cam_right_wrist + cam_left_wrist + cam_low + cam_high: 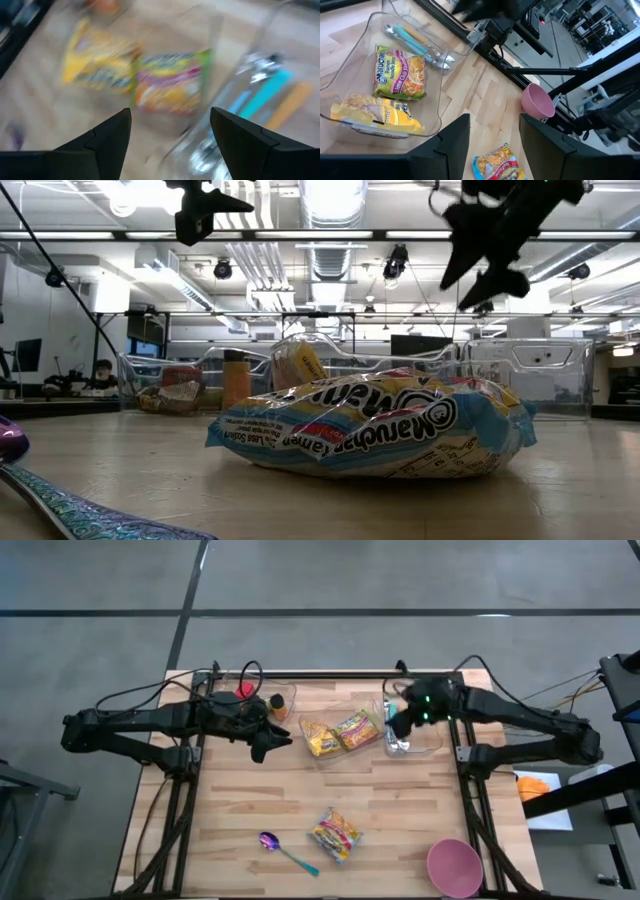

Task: Pick & Place Food Item
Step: Put the blue noodle pack into the middle transparent bin

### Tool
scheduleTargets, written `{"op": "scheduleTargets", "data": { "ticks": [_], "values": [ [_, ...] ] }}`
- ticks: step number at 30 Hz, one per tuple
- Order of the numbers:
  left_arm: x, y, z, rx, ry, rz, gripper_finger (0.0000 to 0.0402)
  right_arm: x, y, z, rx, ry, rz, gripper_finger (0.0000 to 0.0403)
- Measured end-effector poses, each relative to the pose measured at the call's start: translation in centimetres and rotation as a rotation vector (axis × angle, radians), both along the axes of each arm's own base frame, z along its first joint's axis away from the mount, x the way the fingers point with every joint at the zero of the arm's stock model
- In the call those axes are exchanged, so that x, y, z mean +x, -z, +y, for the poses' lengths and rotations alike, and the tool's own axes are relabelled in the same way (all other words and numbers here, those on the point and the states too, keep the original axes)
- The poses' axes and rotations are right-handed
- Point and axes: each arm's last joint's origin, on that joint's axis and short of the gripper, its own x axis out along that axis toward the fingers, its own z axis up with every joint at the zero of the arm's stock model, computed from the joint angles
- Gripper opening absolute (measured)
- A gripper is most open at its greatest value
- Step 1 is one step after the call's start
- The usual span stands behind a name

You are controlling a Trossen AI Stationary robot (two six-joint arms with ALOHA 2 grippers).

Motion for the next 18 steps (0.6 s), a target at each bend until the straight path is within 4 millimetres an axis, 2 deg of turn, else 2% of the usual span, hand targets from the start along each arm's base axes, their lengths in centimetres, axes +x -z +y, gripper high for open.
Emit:
{"op": "scheduleTargets", "data": {
  "ticks": [4, 9, 13, 18],
  "values": [
    [-0.1, 0.2, 0.0, -0.063, -0.025, 0.021, 0.0178, 0.7, -1.1, 3.6, 0.043, -0.135, -0.006, 0.0267],
    [-0.1, 1.1, -0.2, -0.158, -0.004, 0.111, 0.0178, 1.8, -1.7, 7.7, 0.119, -0.261, -0.009, 0.0267],
    [0.8, 2.3, -0.8, -0.209, 0.072, 0.182, 0.0165, 3.0, -1.2, 10.8, 0.159, -0.356, 0.039, 0.0267],
    [2.5, 4.1, -1.9, -0.231, 0.2, 0.26, 0.012, 5.0, 0.3, 14.1, 0.18, -0.466, 0.132, 0.0267]
  ]
}}
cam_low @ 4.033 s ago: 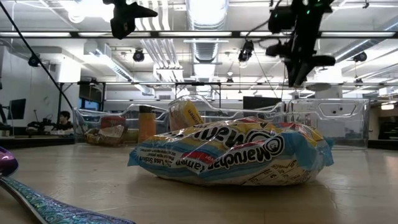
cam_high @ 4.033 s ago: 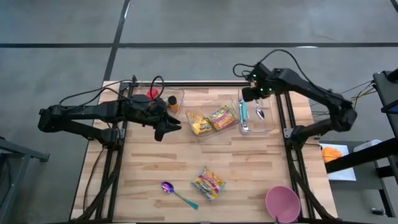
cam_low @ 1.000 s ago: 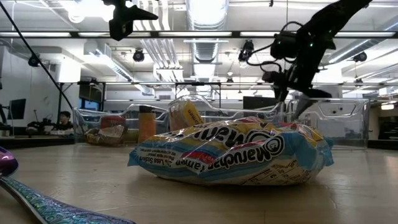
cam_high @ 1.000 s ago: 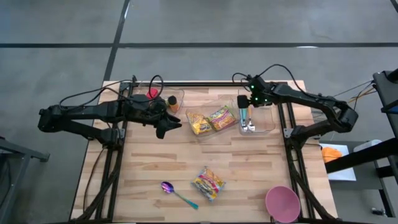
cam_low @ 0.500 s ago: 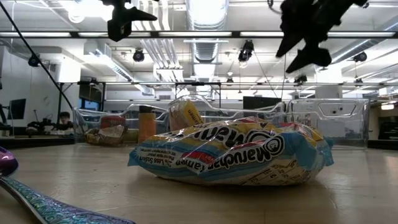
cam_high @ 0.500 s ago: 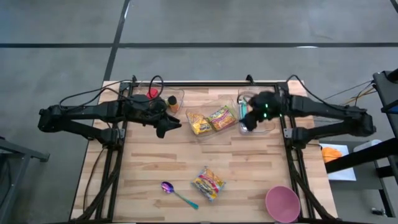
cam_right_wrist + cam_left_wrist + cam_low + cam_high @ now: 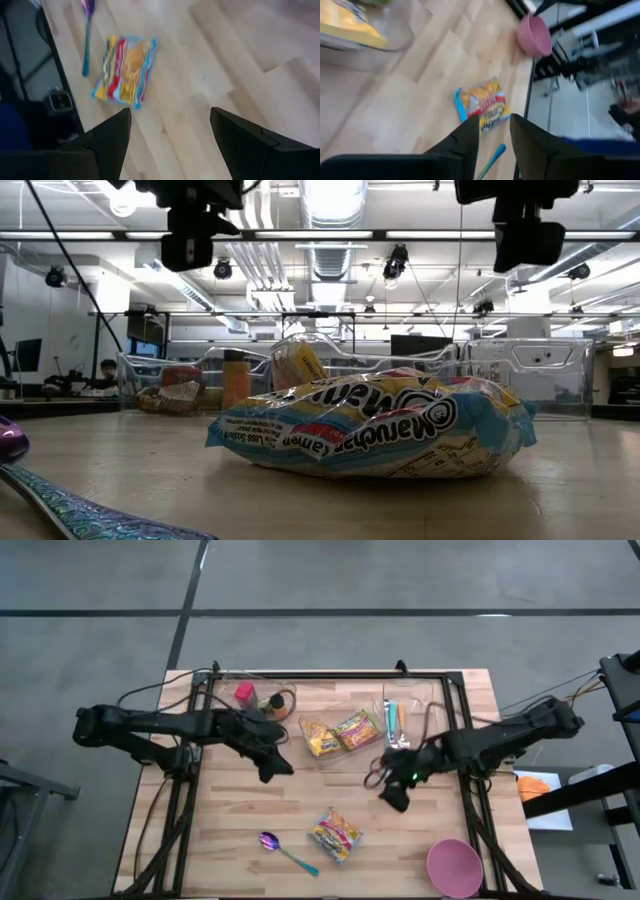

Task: Pick & Place Food Item
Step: Put the blue noodle pack into the middle transparent bin

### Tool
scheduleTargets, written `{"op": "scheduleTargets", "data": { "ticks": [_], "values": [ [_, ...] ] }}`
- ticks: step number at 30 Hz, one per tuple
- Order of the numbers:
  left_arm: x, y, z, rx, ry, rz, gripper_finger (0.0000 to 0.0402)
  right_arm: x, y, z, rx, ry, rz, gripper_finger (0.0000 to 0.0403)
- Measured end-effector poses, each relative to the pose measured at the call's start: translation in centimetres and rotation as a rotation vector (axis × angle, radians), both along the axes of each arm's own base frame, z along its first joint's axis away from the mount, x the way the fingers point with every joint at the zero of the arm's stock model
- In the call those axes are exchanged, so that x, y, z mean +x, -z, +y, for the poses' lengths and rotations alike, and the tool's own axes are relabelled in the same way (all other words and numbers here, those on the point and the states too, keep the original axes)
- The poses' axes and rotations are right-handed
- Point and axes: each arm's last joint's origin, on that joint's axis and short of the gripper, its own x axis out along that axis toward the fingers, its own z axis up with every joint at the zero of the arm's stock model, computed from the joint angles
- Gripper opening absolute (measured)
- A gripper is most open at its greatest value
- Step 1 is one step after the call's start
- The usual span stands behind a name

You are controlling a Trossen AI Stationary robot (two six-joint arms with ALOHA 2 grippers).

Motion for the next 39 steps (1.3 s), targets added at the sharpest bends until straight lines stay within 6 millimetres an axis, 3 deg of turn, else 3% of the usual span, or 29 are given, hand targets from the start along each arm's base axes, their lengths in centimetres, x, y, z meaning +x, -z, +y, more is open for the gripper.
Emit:
{"op": "scheduleTargets", "data": {
  "ticks": [5, 13, 19, 29, 34, 39],
  "values": [
    [1.0, 0.9, -0.9, -0.016, 0.074, 0.017, 0.0102, 2.5, 1.8, 2.7, -0.022, -0.066, 0.083, 0.0267],
    [0.9, 0.8, -0.9, 0.012, 0.099, 0.0, 0.0101, 6.9, 4.7, 7.0, -0.045, -0.152, 0.126, 0.0267],
    [0.2, -0.1, -0.9, 0.049, 0.126, -0.053, 0.0101, 9.3, 6.9, 8.6, -0.063, -0.141, 0.131, 0.0267],
    [-1.5, -2.1, -0.8, 0.125, 0.138, -0.164, 0.0101, 9.3, 10.0, 8.5, -0.075, -0.084, 0.14, 0.0267],
    [-1.8, -2.3, -0.8, 0.133, 0.127, -0.166, 0.0101, 9.2, 11.1, 8.7, 0.014, -0.08, 0.067, 0.0267],
    [-1.9, -2.3, -0.8, 0.133, 0.127, -0.158, 0.0101, 8.4, 12.4, 8.3, 0.012, -0.061, 0.112, 0.0267]
  ]
}}
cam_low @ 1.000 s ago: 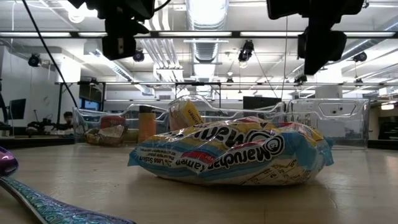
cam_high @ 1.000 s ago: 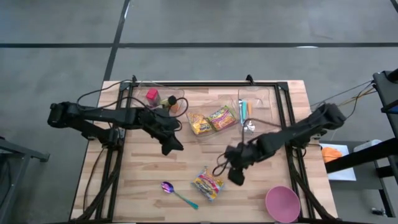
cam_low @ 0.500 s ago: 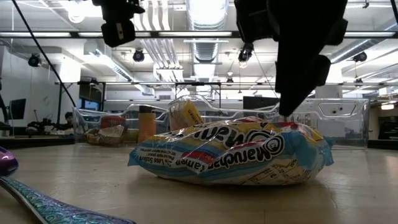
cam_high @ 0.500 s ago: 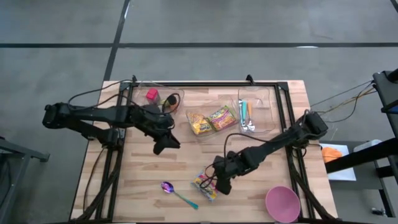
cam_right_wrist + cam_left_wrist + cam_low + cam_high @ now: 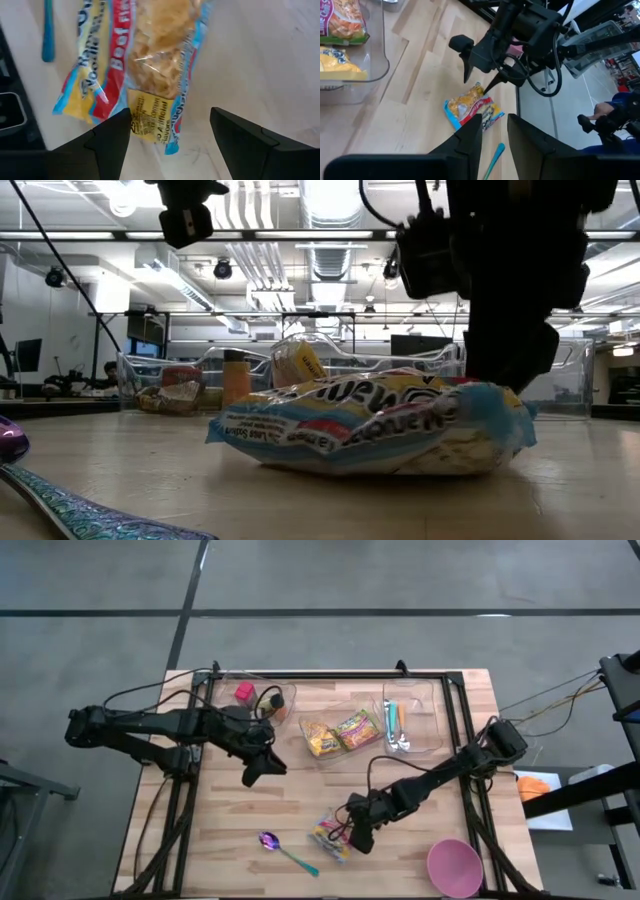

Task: Pick & Place Food Item
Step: Put the blue noodle pack into the middle transparent bin

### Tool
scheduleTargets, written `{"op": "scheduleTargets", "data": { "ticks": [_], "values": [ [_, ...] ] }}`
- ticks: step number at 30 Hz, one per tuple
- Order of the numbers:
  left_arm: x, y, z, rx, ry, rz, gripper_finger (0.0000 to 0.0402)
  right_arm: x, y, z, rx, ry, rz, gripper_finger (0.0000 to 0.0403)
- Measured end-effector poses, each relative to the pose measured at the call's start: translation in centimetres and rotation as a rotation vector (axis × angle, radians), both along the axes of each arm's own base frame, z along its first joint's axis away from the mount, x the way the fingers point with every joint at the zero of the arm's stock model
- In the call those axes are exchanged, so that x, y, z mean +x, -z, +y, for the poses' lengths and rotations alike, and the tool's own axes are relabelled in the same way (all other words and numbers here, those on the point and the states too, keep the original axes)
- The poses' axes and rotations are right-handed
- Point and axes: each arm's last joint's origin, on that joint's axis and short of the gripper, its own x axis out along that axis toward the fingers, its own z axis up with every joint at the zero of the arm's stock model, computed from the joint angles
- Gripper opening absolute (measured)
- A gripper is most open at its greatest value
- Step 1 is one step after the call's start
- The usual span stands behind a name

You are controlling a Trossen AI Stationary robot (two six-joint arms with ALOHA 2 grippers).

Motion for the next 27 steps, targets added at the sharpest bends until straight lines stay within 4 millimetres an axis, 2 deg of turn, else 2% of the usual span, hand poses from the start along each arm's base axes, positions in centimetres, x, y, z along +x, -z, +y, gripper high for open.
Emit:
{"op": "scheduleTargets", "data": {
  "ticks": [9, 12, 15, 24, 27],
  "values": [
    [-0.03, 0.04, -0.02, 0.001, 0.001, 0.005, 0.0101, -0.08, 0.79, -0.04, 0.027, -0.006, -0.069, 0.0266],
    [-0.03, 0.04, -0.02, 0.003, 0.003, 0.004, 0.0101, -0.24, 1.02, -0.1, 0.03, -0.006, -0.063, 0.0247],
    [-0.03, 0.04, -0.01, 0.009, 0.006, 0.001, 0.0101, -0.25, 1.02, -0.1, 0.03, -0.009, -0.067, 0.0204],
    [-0.03, 0.04, -0.01, 0.009, 0.006, 0.002, 0.0101, -0.1, 0.91, -0.03, 0.017, -0.043, -0.1, 0.0034],
    [-0.03, 0.04, -0.01, 0.009, 0.006, 0.001, 0.0101, -0.1, 0.92, -0.03, 0.015, -0.045, -0.101, 0.0015]
  ]
}}
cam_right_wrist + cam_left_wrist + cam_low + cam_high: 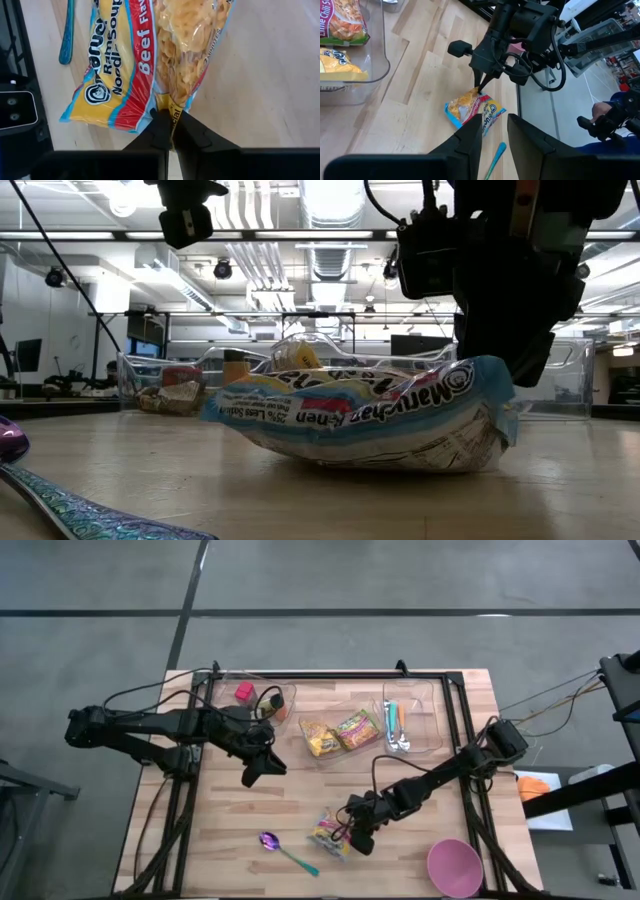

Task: Pick & Place Food Item
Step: Put the blue noodle pack into the middle transparent bin

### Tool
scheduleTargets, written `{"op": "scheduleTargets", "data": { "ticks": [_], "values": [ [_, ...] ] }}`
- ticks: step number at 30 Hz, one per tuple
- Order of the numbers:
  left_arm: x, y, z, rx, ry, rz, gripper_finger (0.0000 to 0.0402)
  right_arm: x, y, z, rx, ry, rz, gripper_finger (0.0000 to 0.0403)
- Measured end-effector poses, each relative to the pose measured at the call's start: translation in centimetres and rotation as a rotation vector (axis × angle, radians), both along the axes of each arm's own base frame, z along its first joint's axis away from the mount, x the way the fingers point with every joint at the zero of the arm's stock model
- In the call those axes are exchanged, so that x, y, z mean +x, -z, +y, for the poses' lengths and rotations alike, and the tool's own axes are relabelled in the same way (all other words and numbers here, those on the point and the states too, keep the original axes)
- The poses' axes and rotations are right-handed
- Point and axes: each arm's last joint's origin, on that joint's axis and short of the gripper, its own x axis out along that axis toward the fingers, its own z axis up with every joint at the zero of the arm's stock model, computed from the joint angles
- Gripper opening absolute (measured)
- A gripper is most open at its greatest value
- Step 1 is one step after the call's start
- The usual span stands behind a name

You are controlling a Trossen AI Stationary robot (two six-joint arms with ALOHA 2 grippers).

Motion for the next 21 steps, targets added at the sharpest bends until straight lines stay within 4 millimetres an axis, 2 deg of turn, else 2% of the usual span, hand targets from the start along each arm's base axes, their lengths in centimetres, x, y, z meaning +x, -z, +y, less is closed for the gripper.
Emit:
{"op": "scheduleTargets", "data": {
  "ticks": [6, 9, 14, 21],
  "values": [
    [0.0, 0.0, 0.0, 0.006, 0.004, -0.002, 0.0101, -0.1, -0.2, 0.1, 0.022, 0.004, 0.007, 0.0008],
    [0.0, 0.0, 0.0, 0.006, 0.004, 0.001, 0.0101, -0.3, -1.2, 0.0, 0.034, 0.008, -0.01, 0.0008],
    [0.0, 0.0, 0.0, 0.011, 0.007, 0.0, 0.0101, -0.8, -4.5, -0.4, 0.02, 0.046, -0.094, 0.0008],
    [-0.1, 0.0, 0.0, 0.014, 0.009, -0.001, 0.0101, -2.9, -10.0, -2.1, -0.059, 0.157, -0.23, 0.0008]
  ]
}}
